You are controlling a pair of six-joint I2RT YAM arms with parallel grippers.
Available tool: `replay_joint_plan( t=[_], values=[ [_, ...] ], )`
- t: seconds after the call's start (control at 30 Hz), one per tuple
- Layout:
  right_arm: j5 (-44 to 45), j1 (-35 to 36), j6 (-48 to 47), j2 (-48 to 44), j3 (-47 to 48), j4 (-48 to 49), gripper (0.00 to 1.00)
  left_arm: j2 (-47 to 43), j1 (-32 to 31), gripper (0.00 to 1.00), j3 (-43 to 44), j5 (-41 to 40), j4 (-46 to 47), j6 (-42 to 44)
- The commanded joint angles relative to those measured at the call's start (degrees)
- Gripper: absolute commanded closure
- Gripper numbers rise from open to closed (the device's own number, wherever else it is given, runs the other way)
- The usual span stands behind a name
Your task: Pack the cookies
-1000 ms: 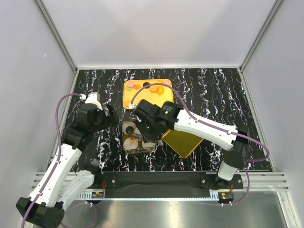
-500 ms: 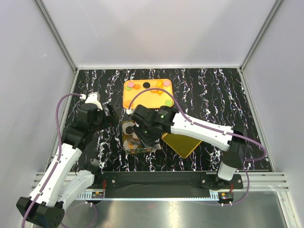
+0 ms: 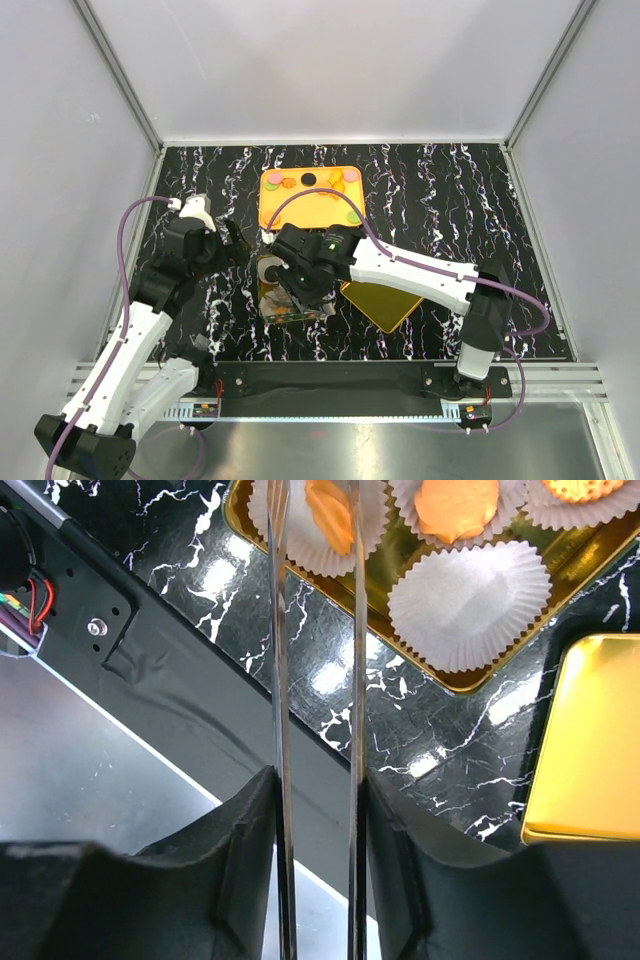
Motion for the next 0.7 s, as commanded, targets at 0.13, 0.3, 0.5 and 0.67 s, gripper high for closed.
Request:
replay_joint_plan(
  t=[0.13,0.3,0.5,0.67],
  values=[
    [6.31,0.47,-1.71,-1.75,5.59,-2.97,0.50,-0.32,0.31,0.01,0.13,1.32,2.25,0.40],
    [10.90,-0.93,-3.46,-2.02,11.04,-6.76,0.47,-0.41,0.31,0.01,0.13,1.41,2.25,0.40],
    [10.11,-10.15,-6.89,1.05,16.04,-4.92,0.46,-0.50,0.31,0.01,0.04,1.50,2.16,0.40],
    [10.46,-15.34,-9.09,10.96,25.69,-3.94,0.46,-0.50,0.31,0.01,0.04,1.41,2.25,0.49]
  ],
)
